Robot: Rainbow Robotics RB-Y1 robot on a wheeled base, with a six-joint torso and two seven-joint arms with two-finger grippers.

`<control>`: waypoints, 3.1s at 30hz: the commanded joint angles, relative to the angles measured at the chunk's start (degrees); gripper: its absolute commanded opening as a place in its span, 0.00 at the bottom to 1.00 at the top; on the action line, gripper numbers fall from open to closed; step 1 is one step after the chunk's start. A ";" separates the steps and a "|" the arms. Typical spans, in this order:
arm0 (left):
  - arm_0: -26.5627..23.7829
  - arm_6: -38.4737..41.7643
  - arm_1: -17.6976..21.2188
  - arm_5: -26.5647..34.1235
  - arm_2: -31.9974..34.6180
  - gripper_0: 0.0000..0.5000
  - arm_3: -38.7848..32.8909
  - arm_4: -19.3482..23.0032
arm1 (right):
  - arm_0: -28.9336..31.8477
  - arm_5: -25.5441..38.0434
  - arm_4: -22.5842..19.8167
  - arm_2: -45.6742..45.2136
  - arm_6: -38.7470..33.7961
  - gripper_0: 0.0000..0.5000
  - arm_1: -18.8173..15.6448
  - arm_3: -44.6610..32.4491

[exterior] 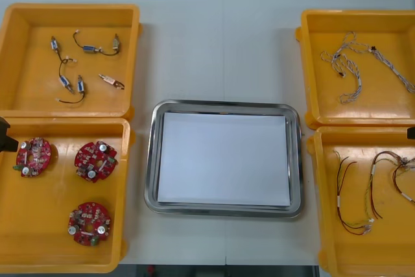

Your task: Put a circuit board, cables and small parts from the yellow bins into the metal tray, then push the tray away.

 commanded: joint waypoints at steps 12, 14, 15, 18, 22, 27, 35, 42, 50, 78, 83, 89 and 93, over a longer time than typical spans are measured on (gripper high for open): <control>-0.33 -3.12 2.54 0.35 1.64 1.00 -1.40 0.27 | -0.82 1.84 2.40 -0.20 0.62 1.00 -2.75 -3.70; 0.55 -3.12 1.05 0.35 0.41 1.00 -1.05 0.62 | -0.74 2.01 2.58 -0.11 0.71 1.00 -2.67 -4.06; 0.55 -3.03 0.61 0.35 0.41 1.00 -1.05 0.71 | -0.65 2.01 2.58 -0.11 0.71 1.00 -2.67 -4.06; 0.38 -2.85 0.79 0.35 0.41 1.00 -1.14 0.89 | -0.56 1.92 2.23 -0.11 0.89 1.00 -2.67 -4.14; 0.38 -2.41 0.79 0.35 0.41 1.00 -1.23 1.59 | -0.21 1.92 1.96 -0.11 1.42 1.00 -2.67 -4.06; 0.64 -1.53 0.96 0.35 0.41 1.00 -1.23 4.23 | 1.11 1.84 0.73 -0.90 2.29 1.00 -2.75 -4.06; 4.42 -0.66 1.84 0.35 0.23 1.00 -4.04 5.55 | 3.04 1.49 -3.31 -3.63 3.26 1.00 -2.75 -4.06; 8.99 0.40 3.51 -3.56 -1.09 1.00 -7.38 6.25 | 4.80 0.69 -5.51 -4.95 4.49 1.00 -3.02 -4.14; 13.03 1.72 4.74 -8.13 -3.55 1.00 -8.61 7.48 | 7.53 -1.85 -6.04 -5.03 6.69 1.00 -3.02 -4.23; 20.15 5.15 13.09 -24.22 -16.03 1.00 -9.93 5.72 | 24.31 -17.67 -6.74 -5.74 27.61 1.00 -3.02 -4.58; 20.86 6.02 14.67 -27.47 -18.32 1.00 -9.93 4.58 | 26.42 -19.43 -6.47 -5.30 30.60 1.00 -3.02 -4.58; 23.14 6.64 17.22 -32.92 -20.60 1.00 -9.84 3.17 | 27.21 -19.96 -4.19 -2.57 31.04 1.00 -3.37 -4.49; 23.58 7.08 18.36 -35.47 -22.80 1.00 -9.31 2.21 | 27.48 -20.58 -4.28 -1.96 31.47 1.00 -3.37 -3.35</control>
